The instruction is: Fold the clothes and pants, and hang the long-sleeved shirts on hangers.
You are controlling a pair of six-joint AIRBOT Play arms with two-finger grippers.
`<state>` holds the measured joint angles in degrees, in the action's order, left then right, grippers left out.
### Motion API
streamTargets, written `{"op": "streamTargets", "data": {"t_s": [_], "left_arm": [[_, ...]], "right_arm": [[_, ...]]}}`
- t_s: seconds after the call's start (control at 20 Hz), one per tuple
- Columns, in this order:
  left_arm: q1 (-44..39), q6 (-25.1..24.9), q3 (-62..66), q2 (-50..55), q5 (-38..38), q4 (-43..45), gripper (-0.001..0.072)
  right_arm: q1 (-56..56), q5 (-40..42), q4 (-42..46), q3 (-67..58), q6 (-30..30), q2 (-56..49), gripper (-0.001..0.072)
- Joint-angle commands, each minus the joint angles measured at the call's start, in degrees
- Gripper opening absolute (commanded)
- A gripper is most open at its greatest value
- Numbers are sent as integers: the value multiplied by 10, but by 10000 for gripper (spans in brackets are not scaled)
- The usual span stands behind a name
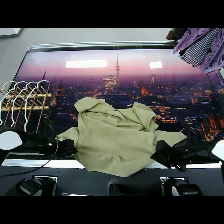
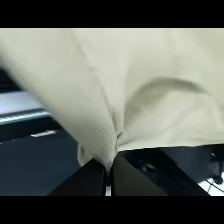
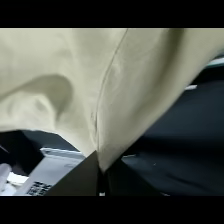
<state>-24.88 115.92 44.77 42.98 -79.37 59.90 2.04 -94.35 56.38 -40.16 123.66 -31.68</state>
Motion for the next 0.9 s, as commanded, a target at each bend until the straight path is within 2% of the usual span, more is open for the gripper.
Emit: {"op": "streamTargets", "data": {"t_s": [0.0, 0.15, 0.35, 0.45, 0.65, 0.75, 0.8, 0.85], "left_arm": [[10, -17, 53, 71, 5, 0, 26], [58, -72, 123, 205, 24, -13, 27], [122, -117, 234, 392, 25, -40, 27], [136, -135, 291, 471, 29, -62, 27], [133, -153, 378, 577, 54, -61, 39], [133, -155, 395, 597, 63, -60, 152], [137, -159, 398, 595, 64, -56, 268], [141, -171, 400, 590, 60, -54, 348]], "right_arm": [[-1, 51, -10, -11, -2, -84, 33], [-1, 134, -14, -67, -59, -241, 33], [-1, 232, -32, -150, -74, -423, 33], [0, 293, -73, -175, -87, -483, 34], [0, 399, -167, -182, -175, -536, 45], [0, 425, -167, -184, -205, -538, 168], [-6, 421, -165, -192, -226, -536, 255], [-15, 405, -158, -205, -251, -529, 302]]}}
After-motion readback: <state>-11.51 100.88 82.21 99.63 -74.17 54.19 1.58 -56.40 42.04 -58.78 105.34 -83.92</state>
